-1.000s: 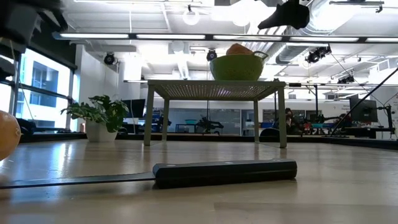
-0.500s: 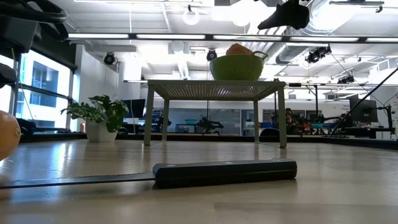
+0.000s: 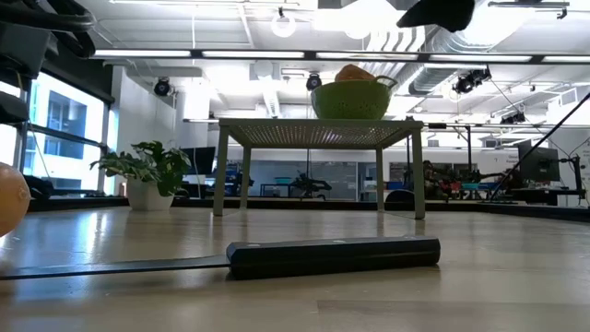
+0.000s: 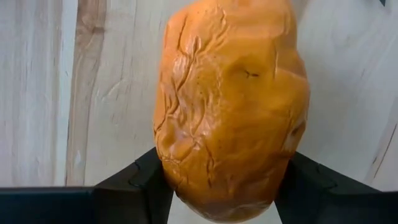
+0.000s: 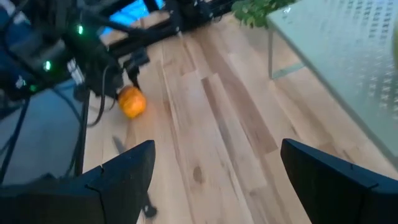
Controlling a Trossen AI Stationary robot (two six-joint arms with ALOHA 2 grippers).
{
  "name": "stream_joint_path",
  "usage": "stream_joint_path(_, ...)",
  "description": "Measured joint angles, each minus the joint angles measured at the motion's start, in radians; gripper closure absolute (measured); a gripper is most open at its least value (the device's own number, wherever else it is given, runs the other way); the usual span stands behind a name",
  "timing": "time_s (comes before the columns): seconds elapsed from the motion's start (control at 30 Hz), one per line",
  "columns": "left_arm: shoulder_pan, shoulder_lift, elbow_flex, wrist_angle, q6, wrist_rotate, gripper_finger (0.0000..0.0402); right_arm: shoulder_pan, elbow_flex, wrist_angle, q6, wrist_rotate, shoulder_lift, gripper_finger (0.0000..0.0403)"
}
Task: Pick & Place Fruit
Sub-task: Put the mango into the strainer bowl on the shelf
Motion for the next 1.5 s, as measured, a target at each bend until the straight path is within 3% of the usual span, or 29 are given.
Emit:
stream_joint_path(0.37,0.020,-0.001,0.000,0.006,0.031,-0.049,0.0196,0.146,0.000,-0.062,-0.009,0.020,0.100,0.0063)
stream_joint_path(0.63,0.100,-0.044,0.000,0.036,0.201,-0.046,0.0198,0.206,0.000,0.002,-0.025,0.093,0.193,0.0063)
stream_joint_path(1.0,0.168,-0.113,0.000,0.185,0.452,-0.200,0.0198,0.280,0.000,0.141,-0.143,0.103,0.277,0.0063)
stream_joint_path(1.27,0.198,-0.113,0.000,0.259,0.544,-0.299,0.0199,0.303,0.000,0.294,-0.242,0.099,0.324,0.0063)
stream_joint_path(1.5,0.247,-0.113,0.000,0.317,0.638,-0.397,0.0199,0.302,0.000,0.320,-0.294,0.171,0.328,0.0063)
